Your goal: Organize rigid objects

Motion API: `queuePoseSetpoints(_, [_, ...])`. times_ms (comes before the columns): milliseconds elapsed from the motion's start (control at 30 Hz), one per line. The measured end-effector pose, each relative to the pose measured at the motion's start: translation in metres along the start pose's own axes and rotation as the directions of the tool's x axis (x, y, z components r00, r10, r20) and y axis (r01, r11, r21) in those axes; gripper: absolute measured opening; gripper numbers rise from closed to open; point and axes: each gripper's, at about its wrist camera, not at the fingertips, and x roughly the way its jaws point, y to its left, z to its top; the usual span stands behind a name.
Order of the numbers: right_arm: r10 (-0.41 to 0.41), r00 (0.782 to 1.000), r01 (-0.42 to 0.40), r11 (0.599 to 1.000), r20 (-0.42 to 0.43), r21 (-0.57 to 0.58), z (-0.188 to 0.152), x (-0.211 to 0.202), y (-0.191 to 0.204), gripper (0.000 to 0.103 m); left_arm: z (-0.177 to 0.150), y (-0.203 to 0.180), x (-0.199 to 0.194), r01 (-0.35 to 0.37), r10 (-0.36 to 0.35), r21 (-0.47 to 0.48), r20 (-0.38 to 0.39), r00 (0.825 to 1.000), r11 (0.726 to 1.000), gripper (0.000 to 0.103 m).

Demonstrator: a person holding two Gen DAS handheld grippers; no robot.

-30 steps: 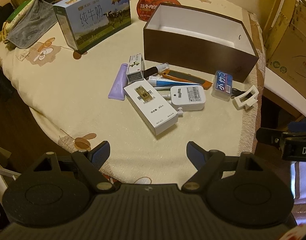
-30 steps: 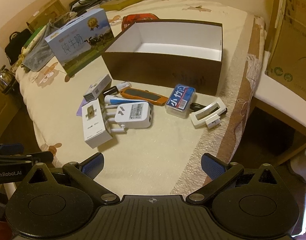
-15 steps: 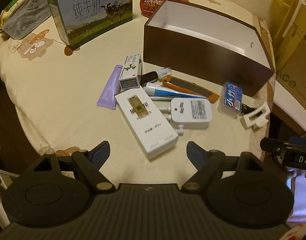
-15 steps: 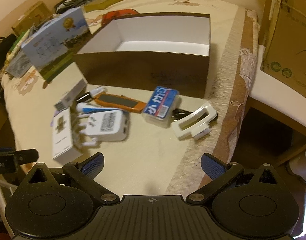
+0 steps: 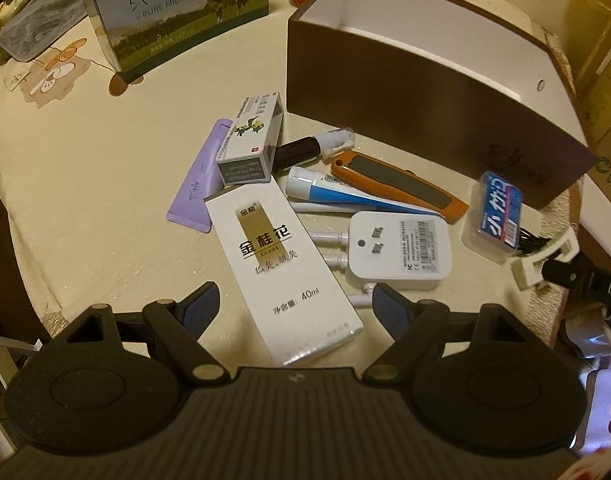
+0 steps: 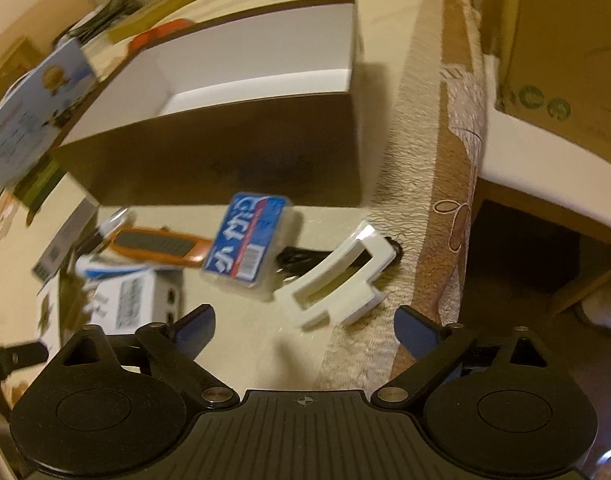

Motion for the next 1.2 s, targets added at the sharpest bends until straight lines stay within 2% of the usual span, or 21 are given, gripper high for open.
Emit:
queuePoseSetpoints(333, [-0.077,0.997,0.074,0.984,0.017,0.16,0.006,0.033,-0.01,0.069,0.005,0.001,0.019,-0.027,0.027,-0.014,-0.013,1.0,1.0,0.081])
queuePoseSetpoints(400, [-0.1,0.995,0.098,0.984,0.006,0.151,0.005,0.039,-0.008,0.055,0.005,0.001,0.023,-0.034,0.034,-0.014,-0.019,0.999,0.999,0.081])
queuePoseSetpoints(500, [-0.109,0.994,0.108,0.99,0.006,0.091,0.0,0.039,-0.004,0.048,0.004,0.004,0.029,-0.038,0.038,-0.021,-0.032,0.999,0.999,0.081])
queuePoseSetpoints(600, [-0.091,0.996,0.091,0.996,0.002,-0.021,-0.008,0.034,0.003,0.042,0.0,0.009,0.032,-0.031,0.03,-0.028,-0.036,0.999,0.999,0.078])
queuePoseSetpoints(667, [-0.067,0.998,0.065,0.994,-0.018,-0.088,-0.017,0.03,0.008,0.041,-0.002,0.013,0.034,-0.021,0.019,-0.033,-0.041,0.999,0.999,0.064])
queuePoseSetpoints(733, [-0.051,0.998,0.044,0.99,-0.042,-0.135,-0.028,0.029,0.013,0.04,-0.004,0.017,0.034,-0.015,0.013,-0.03,-0.05,0.999,0.999,0.059])
queuePoseSetpoints(833, [-0.028,0.997,0.014,0.98,-0.067,-0.201,-0.043,0.025,0.022,0.04,-0.011,0.02,0.031,-0.012,0.013,0.007,-0.035,0.999,1.0,0.059])
queuePoseSetpoints(1000, [-0.012,0.996,-0.013,0.965,-0.091,-0.264,-0.055,0.021,0.037,0.04,-0.03,0.024,0.023,-0.049,0.053,0.101,-0.029,0.998,0.994,0.058])
queuePoseSetpoints(1200, [-0.001,0.993,-0.035,0.955,-0.12,-0.294,-0.066,0.022,0.043,0.04,-0.053,0.037,0.019,-0.053,0.065,0.127,-0.092,0.994,0.991,0.059])
